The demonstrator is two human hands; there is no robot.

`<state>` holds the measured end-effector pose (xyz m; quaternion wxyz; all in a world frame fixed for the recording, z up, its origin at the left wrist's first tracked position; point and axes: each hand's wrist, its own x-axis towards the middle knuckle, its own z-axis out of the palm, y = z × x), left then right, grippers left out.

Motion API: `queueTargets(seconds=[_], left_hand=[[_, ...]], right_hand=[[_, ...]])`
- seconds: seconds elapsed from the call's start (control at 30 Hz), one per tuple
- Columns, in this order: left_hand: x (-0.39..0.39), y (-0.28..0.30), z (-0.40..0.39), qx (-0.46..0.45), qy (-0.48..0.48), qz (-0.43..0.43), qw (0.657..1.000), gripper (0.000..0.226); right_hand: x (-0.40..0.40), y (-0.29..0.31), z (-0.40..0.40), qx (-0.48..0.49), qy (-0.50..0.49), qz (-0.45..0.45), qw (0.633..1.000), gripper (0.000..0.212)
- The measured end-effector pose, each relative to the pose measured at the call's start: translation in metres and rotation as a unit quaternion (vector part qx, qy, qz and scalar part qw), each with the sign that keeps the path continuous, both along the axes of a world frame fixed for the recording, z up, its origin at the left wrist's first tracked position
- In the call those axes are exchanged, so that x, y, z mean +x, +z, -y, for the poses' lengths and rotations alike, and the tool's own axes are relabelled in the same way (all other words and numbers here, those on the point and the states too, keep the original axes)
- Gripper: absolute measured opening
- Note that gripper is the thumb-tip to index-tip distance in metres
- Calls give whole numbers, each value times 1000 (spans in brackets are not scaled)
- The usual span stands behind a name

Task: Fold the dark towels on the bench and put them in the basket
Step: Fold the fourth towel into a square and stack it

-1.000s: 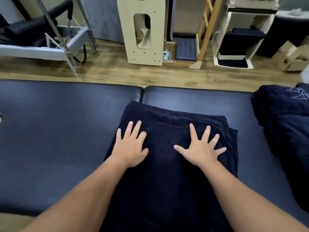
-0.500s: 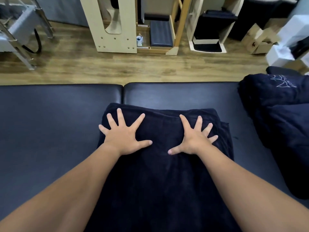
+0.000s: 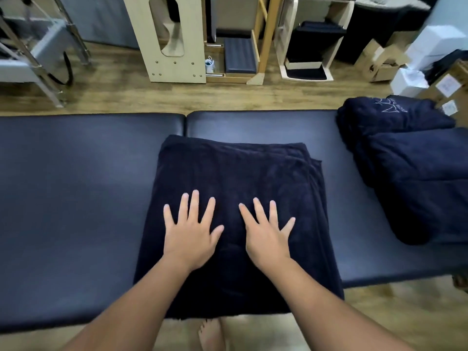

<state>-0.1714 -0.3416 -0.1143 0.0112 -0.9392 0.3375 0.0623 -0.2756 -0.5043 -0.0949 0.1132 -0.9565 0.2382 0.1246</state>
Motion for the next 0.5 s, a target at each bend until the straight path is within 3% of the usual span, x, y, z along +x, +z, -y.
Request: queueTargets(seconds=[0.07, 0.17, 0.3, 0.43, 0.5], left_hand=[[-27, 2, -28, 6, -14, 2, 1000, 74], [-63, 8, -70, 27, -55, 11, 998, 78], [-88, 12, -122, 41, -69, -1, 997, 82], [-100, 14, -150, 76, -107, -21, 991, 103], [-95, 17, -153, 90, -101, -8, 991, 114]], right_hand=[[-37, 3, -3, 13, 12, 8, 1000, 63], [-95, 6, 0, 9, 49, -22, 999, 86], [-151, -4, 8, -33, 64, -27, 997, 98], [-186, -17, 8, -66, 53, -85, 993, 131], [-190, -19, 9, -76, 41, -79, 993, 134]])
